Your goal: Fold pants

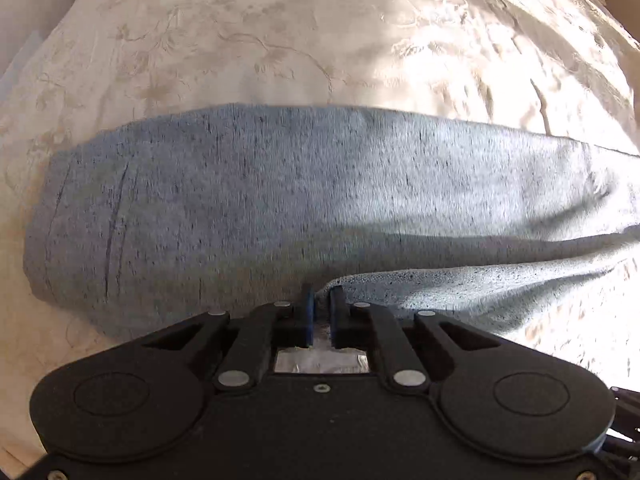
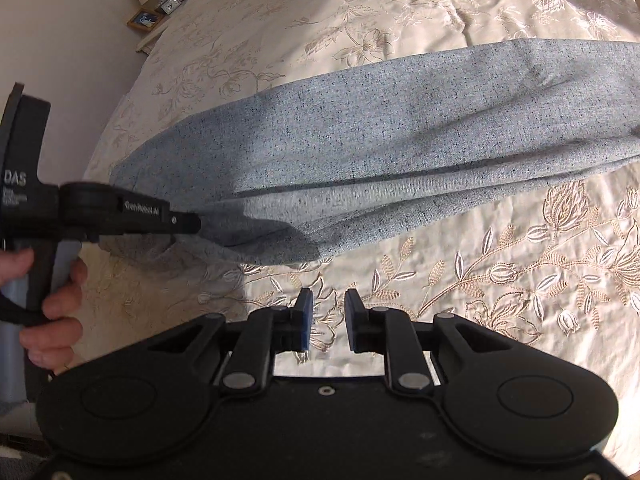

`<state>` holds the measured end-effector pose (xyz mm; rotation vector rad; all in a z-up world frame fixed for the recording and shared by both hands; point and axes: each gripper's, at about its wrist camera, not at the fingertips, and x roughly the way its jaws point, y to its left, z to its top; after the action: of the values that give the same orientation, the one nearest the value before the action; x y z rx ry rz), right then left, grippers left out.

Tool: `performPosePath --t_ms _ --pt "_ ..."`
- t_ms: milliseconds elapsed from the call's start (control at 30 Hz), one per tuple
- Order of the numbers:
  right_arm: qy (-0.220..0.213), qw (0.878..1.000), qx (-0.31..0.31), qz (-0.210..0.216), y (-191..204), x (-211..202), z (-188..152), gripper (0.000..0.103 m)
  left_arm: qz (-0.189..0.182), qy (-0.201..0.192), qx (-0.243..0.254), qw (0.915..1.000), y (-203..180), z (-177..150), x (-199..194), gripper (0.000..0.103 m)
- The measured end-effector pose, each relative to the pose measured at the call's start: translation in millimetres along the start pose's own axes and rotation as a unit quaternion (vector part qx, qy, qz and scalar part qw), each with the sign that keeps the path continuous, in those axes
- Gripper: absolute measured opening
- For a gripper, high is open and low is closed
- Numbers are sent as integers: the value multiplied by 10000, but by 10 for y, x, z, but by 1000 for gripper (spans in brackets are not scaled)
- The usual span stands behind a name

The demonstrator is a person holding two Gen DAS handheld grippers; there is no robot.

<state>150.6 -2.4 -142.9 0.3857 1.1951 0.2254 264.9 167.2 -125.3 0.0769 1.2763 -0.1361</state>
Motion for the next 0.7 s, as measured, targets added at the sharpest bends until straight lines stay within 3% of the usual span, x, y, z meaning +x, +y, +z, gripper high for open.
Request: performPosePath --t_ms 133,267,467,633,667,700 --pt "4 9993 348 161 21 174 118 29 171 -5 380 9991 -117 108 47 10" --pt "-50 9921 1196 369 -64 285 230 31 177 -14 449 9988 -148 64 16 10" --pt "22 9677 2477 469 -248 393 350 38 145 -39 509 9986 -113 39 -19 10" --pt "171 9488 3092 625 -368 514 375 37 78 -71 489 9987 -85 46 -59 10" --pt "223 9478 3122 610 -374 538 378 28 51 -76 510 9987 -89 32 -78 10" --pt "313 9483 3099 610 -374 569 369 3 1 -64 538 9985 -89 7 -108 10"
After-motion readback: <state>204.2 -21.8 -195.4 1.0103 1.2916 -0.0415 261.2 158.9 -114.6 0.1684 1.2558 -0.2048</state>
